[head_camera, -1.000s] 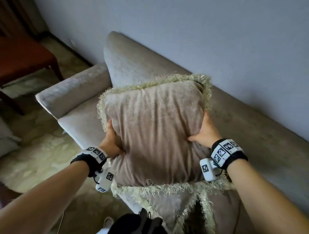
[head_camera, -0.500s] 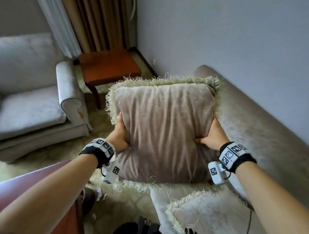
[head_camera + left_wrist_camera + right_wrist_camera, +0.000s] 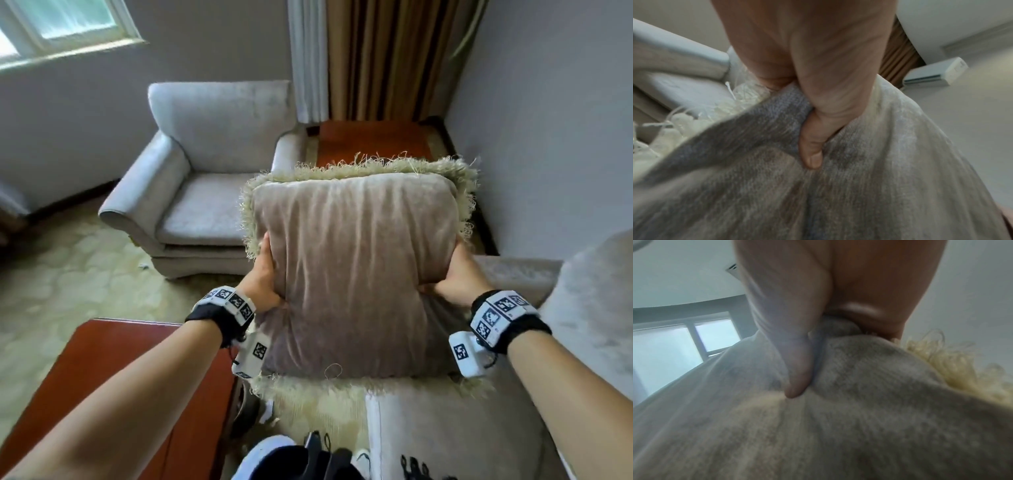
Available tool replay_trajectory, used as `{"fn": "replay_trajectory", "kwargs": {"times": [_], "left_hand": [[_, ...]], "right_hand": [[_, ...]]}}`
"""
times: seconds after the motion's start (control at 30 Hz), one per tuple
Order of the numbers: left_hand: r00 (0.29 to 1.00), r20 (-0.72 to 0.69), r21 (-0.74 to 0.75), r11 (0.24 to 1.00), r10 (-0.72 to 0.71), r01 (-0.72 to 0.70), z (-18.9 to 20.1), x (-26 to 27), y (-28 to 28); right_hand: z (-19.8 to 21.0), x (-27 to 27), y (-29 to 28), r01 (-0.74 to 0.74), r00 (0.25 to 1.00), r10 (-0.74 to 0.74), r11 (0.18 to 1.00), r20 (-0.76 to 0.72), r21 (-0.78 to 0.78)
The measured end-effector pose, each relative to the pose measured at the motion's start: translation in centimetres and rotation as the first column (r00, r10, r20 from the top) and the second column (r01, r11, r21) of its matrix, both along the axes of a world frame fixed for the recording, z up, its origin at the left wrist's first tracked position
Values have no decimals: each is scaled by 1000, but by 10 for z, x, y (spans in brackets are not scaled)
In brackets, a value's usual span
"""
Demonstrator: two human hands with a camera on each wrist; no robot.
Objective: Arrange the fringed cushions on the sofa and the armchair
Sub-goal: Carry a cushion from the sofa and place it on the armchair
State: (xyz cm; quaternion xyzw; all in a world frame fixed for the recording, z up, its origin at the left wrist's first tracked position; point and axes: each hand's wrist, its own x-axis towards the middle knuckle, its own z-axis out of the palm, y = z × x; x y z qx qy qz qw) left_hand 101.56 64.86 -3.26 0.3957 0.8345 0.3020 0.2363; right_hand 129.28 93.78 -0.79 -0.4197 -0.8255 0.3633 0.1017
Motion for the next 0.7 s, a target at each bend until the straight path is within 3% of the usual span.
{"fn": "replay_trajectory", "kwargs": {"times": [0.17,0.33,0.7], "left_hand": [[978,-34,31,978,206,-205,9,-80,-27],[950,-62,50,951,307,-304,-1,-165,-35],[960,-10,105,955,280,-277,5,-360,27]], "right_hand": [[4,-139,18,-156,986,156,988,-50,4],[-1,-257,26,-247,967,247,969,-66,8],[25,-446,77,-209,975,213,975,-59,76]]}}
